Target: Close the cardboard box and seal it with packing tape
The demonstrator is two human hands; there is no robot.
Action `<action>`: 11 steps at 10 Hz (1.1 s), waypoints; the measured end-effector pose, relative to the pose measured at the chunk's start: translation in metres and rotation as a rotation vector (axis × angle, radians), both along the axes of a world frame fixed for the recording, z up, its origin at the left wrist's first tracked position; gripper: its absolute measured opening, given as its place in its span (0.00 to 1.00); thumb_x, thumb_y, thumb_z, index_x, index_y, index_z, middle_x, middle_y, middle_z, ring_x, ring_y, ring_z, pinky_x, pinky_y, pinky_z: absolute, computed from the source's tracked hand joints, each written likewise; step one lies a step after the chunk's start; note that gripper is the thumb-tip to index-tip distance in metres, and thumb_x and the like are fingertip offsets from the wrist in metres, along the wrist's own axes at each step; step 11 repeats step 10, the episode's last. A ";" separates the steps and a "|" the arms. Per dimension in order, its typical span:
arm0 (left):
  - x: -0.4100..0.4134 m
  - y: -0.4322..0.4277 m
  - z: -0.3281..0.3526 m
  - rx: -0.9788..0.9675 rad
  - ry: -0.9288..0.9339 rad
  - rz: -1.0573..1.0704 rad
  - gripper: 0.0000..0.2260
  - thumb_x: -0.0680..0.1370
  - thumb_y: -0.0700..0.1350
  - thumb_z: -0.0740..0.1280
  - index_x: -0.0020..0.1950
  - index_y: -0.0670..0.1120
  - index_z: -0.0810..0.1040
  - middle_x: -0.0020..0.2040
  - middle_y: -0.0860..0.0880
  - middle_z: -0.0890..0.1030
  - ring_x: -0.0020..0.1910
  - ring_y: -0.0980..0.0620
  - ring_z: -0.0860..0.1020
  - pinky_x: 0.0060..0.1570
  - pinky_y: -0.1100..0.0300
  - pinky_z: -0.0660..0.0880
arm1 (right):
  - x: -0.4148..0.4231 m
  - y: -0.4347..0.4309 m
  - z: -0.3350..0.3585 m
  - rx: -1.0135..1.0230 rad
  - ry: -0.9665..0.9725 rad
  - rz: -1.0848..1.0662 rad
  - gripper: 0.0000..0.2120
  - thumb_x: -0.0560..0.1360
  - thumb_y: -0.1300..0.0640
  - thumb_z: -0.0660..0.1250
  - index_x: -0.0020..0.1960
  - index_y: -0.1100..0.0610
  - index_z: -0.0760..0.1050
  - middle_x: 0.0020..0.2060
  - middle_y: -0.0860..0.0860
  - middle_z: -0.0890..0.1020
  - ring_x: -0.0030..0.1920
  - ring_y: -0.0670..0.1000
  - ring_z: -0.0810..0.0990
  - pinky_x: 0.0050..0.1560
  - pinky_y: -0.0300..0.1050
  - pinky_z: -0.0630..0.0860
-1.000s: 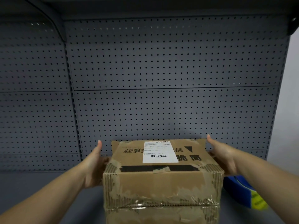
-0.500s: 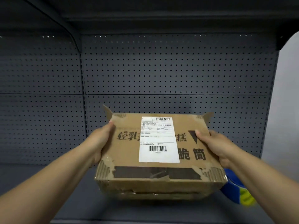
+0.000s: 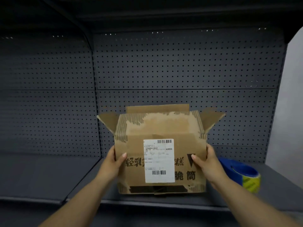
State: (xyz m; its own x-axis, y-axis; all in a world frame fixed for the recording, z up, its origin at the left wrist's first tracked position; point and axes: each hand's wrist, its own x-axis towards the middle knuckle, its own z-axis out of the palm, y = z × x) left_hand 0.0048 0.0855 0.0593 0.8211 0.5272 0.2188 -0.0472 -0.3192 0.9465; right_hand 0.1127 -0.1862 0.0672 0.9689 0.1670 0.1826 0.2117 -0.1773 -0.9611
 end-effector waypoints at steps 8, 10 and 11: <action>0.077 0.016 0.027 -0.326 0.211 0.194 0.54 0.60 0.80 0.40 0.73 0.45 0.64 0.71 0.41 0.68 0.69 0.39 0.66 0.68 0.41 0.62 | 0.053 0.046 0.015 0.239 0.365 -0.125 0.39 0.68 0.26 0.49 0.68 0.51 0.65 0.61 0.56 0.77 0.58 0.59 0.76 0.60 0.61 0.72; 0.060 0.020 0.051 -0.295 0.072 0.268 0.39 0.74 0.70 0.43 0.74 0.43 0.61 0.72 0.42 0.67 0.69 0.41 0.66 0.65 0.44 0.63 | 0.009 0.011 0.095 0.271 0.319 -0.097 0.30 0.74 0.35 0.54 0.62 0.58 0.71 0.51 0.54 0.78 0.46 0.52 0.76 0.43 0.45 0.73; 0.060 0.020 0.051 -0.295 0.072 0.268 0.39 0.74 0.70 0.43 0.74 0.43 0.61 0.72 0.42 0.67 0.69 0.41 0.66 0.65 0.44 0.63 | 0.009 0.011 0.095 0.271 0.319 -0.097 0.30 0.74 0.35 0.54 0.62 0.58 0.71 0.51 0.54 0.78 0.46 0.52 0.76 0.43 0.45 0.73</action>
